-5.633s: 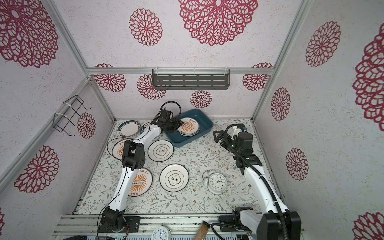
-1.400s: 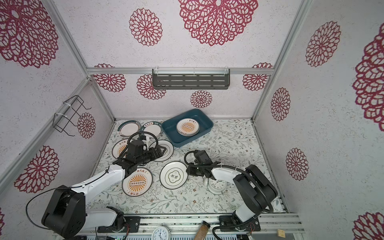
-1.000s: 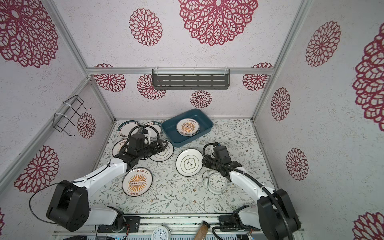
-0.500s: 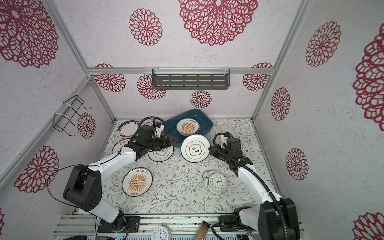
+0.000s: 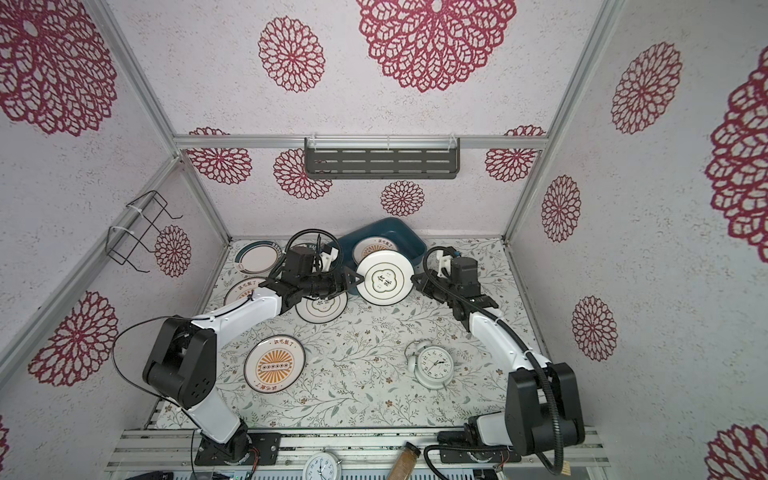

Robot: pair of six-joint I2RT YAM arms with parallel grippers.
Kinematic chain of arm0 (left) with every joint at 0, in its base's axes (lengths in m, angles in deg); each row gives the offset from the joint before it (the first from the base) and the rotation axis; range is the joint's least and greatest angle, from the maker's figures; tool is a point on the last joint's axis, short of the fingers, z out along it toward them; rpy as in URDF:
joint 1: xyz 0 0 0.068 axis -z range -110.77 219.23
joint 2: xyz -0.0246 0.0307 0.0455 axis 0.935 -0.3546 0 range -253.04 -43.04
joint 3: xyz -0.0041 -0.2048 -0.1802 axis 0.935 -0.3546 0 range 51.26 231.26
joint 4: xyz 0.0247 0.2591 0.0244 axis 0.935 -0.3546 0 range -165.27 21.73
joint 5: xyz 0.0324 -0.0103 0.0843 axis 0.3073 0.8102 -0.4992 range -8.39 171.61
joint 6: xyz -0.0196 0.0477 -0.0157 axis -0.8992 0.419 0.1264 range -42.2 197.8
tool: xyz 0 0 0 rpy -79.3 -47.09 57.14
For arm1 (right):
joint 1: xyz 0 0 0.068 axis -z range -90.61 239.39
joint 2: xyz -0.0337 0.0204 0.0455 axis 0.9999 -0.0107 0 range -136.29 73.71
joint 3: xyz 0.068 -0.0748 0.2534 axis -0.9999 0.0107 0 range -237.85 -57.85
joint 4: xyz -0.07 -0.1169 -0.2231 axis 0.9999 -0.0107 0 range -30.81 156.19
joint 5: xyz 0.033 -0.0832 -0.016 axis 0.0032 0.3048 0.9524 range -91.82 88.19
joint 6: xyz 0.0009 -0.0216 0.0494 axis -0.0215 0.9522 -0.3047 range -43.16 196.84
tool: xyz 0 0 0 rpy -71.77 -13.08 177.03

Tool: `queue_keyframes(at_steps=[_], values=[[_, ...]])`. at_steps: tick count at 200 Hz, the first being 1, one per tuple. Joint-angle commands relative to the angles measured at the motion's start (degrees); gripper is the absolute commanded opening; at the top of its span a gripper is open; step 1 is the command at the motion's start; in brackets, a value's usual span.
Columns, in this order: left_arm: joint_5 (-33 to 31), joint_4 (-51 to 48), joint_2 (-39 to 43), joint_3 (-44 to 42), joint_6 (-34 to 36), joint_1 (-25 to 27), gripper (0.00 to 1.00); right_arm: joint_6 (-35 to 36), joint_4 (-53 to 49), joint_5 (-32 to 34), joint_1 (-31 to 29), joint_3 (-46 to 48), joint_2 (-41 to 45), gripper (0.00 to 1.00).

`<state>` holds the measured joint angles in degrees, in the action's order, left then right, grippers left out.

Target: Place the plates into the plastic bin on the countertop

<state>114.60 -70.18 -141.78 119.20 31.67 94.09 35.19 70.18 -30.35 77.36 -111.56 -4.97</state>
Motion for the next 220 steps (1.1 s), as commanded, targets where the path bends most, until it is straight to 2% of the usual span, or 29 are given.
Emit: queue_keyframes(at_steps=[1, 21, 47, 100, 104, 109, 121, 138, 148, 183, 220], values=[[0.87, 2.3, -0.97, 1.14, -0.57, 0.22, 0.67, -0.79, 4.56, -2.4, 0.26, -2.97, 0.32, 0.0], [0.9, 3.03, -1.2, 1.14, -1.2, 0.21, 0.55, -1.15, 5.14, -2.72, 0.33, -3.06, 0.11, 0.0], [1.08, 4.25, -1.52, 1.14, -2.02, 0.19, 0.29, -1.43, 6.26, -2.66, 0.26, -2.21, -0.09, 0.0], [1.68, 6.63, -1.74, 0.53, -3.88, 0.36, 0.09, -1.21, 7.77, -3.69, 0.26, -1.01, -0.35, 0.0], [1.56, 6.66, -1.76, 0.52, -3.88, 0.38, 0.09, -1.01, 8.17, -4.06, 0.27, -0.84, -0.22, 0.09], [1.43, 6.74, -1.8, 0.52, -3.8, 0.36, 0.08, -0.75, 8.68, -4.54, 0.32, -0.5, -0.1, 0.25], [1.37, 6.66, -1.94, 0.52, -4.01, 0.39, 0.06, 0.15, 9.02, -4.95, 0.27, -0.01, 0.24, 0.45], [1.29, 6.81, -2.14, 0.62, -4.32, 0.36, 0.05, 1.26, 8.67, -4.29, 0.3, 0.69, 1.24, 0.82], [0.99, 6.75, -2.15, 0.78, -4.48, 0.36, 0.05, 1.78, 9.58, -3.77, 0.25, 1.82, 2.15, 0.98], [-0.35, 6.16, -2.51, 2.22, -4.33, -0.11, 0.06, 3.89, 8.91, -2.23, 0.34, 3.68, 4.79, 0.99], [-2.63, -0.18, -6.8, 9.58, -4.44, -2.5, 0.09, 6.06, 3.79, 1.73, 0.45, 3.94, 7.54, 0.99]])
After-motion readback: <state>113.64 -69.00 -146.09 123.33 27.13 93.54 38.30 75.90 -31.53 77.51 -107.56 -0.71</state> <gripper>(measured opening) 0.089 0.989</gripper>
